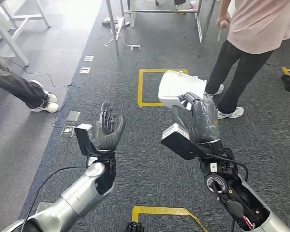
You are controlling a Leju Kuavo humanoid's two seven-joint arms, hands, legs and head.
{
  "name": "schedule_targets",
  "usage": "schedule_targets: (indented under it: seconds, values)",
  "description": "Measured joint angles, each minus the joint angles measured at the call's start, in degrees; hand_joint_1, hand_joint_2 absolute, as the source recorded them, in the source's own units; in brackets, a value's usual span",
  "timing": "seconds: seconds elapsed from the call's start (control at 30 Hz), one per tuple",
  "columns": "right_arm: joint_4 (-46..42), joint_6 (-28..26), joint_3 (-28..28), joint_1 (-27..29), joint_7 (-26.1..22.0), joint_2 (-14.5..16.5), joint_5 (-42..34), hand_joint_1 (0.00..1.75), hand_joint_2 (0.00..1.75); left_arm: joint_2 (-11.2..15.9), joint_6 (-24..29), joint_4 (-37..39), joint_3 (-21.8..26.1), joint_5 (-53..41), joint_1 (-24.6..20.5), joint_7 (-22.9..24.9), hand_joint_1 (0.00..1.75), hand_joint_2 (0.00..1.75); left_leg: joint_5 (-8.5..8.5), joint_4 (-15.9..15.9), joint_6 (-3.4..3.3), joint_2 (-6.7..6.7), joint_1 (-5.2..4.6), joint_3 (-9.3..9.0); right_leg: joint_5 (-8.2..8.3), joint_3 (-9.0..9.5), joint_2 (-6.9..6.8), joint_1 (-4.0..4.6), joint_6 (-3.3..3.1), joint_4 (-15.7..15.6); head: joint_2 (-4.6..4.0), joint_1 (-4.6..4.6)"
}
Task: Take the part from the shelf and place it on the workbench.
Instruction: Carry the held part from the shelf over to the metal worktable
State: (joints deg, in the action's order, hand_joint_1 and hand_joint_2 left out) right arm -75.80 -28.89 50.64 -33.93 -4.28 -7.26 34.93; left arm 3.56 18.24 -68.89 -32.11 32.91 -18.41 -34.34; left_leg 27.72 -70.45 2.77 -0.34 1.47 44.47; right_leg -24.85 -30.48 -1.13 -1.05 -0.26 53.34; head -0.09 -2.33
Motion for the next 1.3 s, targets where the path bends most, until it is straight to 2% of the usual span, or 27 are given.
schedule_targets:
  seconds: [0.03, 0.1, 0.13, 0.17, 0.2, 0.23, 0.3, 0.33, 0.47, 0.63, 0.67, 0.77, 1.3]
  values:
    - [0.00, 0.01, 0.01, 0.00, -0.07, 0.00, -0.19, 1.75, 1.75, 0.04, 0.05, 0.00, 0.00, 0.03, 0.06, 0.00, 0.00, 1.75, -1.40, 2.36, 0.16, 0.07, 0.15, -1.44, -0.07, 0.03, -0.39, -0.08, 0.11, 0.05, 0.00, -0.05]
    - [0.00, 0.01, -0.01, -0.02, -0.13, 0.01, -0.42, 1.75, 1.75, 0.10, 0.13, 0.00, 0.00, 0.05, 0.05, 0.00, 0.00, 1.75, -4.56, 10.65, 0.15, 0.55, 0.23, -6.29, -0.37, 0.05, -0.88, -0.06, 0.61, 0.33, 0.00, -0.22]
    - [0.00, 0.00, -0.02, -0.02, -0.15, 0.01, -0.49, 1.75, 1.75, 0.09, 0.16, -0.01, 0.00, 0.05, 0.05, -0.01, 0.00, 1.75, -5.45, 13.85, -0.24, 0.68, 0.16, -8.06, -0.54, 0.00, -1.01, 0.07, 0.95, 0.52, 0.00, -0.26]
    - [0.00, -0.03, -0.02, -0.03, -0.18, 0.01, -0.54, 1.75, 1.75, 0.09, 0.19, -0.02, 0.00, 0.05, 0.10, 0.00, 0.00, 1.75, -5.73, 15.64, -0.75, 0.78, 0.09, -9.06, -0.73, -0.09, -1.08, 0.26, 1.30, 0.70, 0.00, -0.21]
    - [0.00, -0.04, -0.03, -0.01, -0.20, 0.00, -0.57, 1.75, 1.75, 0.08, 0.20, -0.03, 0.00, 0.04, 0.19, 0.01, 0.00, 1.75, -5.60, 16.15, -1.24, 0.74, 0.03, -9.29, -1.00, -0.15, -1.08, 0.44, 1.29, 0.84, 0.00, -0.12]
    - [0.00, -0.06, -0.04, 0.02, -0.21, 0.00, -0.61, 1.75, 1.75, 0.07, 0.21, -0.04, 0.00, 0.04, 0.33, 0.03, 0.00, 1.75, -5.62, 16.10, -1.62, 0.58, 0.04, -9.25, -1.10, -0.14, -1.06, 0.48, 0.94, 0.91, 0.00, 0.08]
    - [0.00, -0.07, -0.06, 0.06, -0.23, 0.00, -0.69, 1.75, 1.75, 0.05, 0.22, -0.04, 0.00, 0.01, 0.49, 0.09, 0.00, 1.75, -5.53, 16.09, -1.84, 0.51, 0.01, -9.29, -1.20, 0.00, -1.00, 0.47, 0.06, 0.85, 0.00, 0.33]
    - [0.00, -0.07, -0.06, 0.06, -0.24, 0.00, -0.73, 1.75, 1.75, 0.04, 0.22, -0.04, 0.00, 0.00, 0.53, 0.11, 0.00, 1.75, -5.50, 16.09, -1.98, 0.46, -0.05, -9.31, -1.06, 0.10, -1.00, 0.47, -0.11, 0.72, 0.00, 0.45]
    - [0.00, -0.07, -0.05, 0.07, -0.24, 0.00, -0.77, 1.75, 1.75, 0.05, 0.22, -0.04, 0.00, -0.02, 0.56, 0.13, 0.00, 1.75, -5.35, 16.04, -2.50, 0.42, -0.18, -9.31, -0.75, 0.43, -1.01, 0.44, 0.43, 0.09, 0.00, 0.67]
    - [0.00, 0.02, -0.05, 0.10, -0.24, 0.00, -1.33, 1.75, 1.75, 0.05, 0.22, -0.04, 0.00, -0.37, 0.56, 0.21, 0.00, 1.75, -5.27, 15.97, -2.76, 0.43, -0.32, -9.30, -0.64, 0.57, -1.01, 0.22, 2.22, -0.27, 0.00, 0.68]
    - [0.00, 0.06, -0.06, 0.13, -0.25, 0.00, -1.45, 1.75, 1.75, 0.05, 0.22, -0.04, 0.00, -0.55, 0.55, 0.27, 0.00, 1.75, -5.27, 15.97, -2.77, 0.43, -0.35, -9.30, -0.65, 0.57, -1.01, 0.18, 2.41, -0.27, 0.00, 0.67]
    - [0.00, 0.15, -0.07, 0.21, -0.28, 0.01, -1.60, 1.75, 1.75, 0.02, 0.22, -0.04, 0.00, -0.83, 0.53, 0.48, 0.00, 1.75, -5.29, 16.01, -2.79, 0.44, -0.39, -9.32, -0.66, 0.55, -1.01, 0.20, 2.56, -0.24, 0.00, 0.67]
    - [0.00, 0.34, 0.66, 0.21, -1.29, 0.99, -2.86, 1.75, 1.75, -0.23, 0.21, -0.04, 0.00, -0.86, 0.51, 0.76, 0.00, 1.75, -5.39, 16.21, -2.71, 0.48, -0.31, -9.46, -0.73, 0.48, -1.00, 0.45, 2.46, -0.04, 0.00, 0.67]
